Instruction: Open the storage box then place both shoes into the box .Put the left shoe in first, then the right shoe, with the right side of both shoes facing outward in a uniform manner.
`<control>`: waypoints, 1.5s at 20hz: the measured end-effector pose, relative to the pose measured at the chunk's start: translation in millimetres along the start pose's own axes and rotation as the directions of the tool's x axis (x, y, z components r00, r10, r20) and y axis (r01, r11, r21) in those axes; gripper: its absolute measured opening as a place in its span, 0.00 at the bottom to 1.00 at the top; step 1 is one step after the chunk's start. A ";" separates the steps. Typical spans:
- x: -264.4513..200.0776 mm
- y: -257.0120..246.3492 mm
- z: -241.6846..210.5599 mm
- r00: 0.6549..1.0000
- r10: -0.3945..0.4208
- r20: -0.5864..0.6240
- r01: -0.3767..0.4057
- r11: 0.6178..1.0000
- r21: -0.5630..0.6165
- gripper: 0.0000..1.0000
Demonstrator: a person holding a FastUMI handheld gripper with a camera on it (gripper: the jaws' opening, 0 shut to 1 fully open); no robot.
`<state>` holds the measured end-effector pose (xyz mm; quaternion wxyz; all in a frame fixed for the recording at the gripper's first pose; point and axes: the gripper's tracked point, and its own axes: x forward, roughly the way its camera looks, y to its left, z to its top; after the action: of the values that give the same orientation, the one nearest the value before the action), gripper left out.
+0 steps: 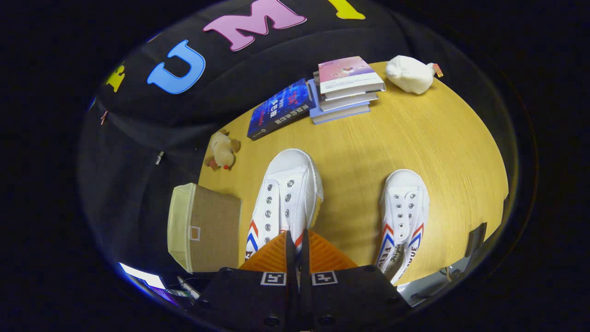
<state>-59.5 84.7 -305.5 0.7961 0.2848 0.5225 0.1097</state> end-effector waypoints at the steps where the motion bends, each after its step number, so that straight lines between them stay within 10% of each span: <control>1: -3.3 19.3 4.0 1.000 0.022 0.001 -0.022 1.000 0.005 0.05; 17: 53.4 269.9 -35.6 0.981 0.139 -0.138 -0.137 0.990 0.030 0.05; 30: 145.6 307.4 -109.2 0.983 0.000 -0.184 0.000 1.000 -0.003 0.05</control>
<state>-56.7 440.7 -274.7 0.7447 0.2722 0.5938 0.1365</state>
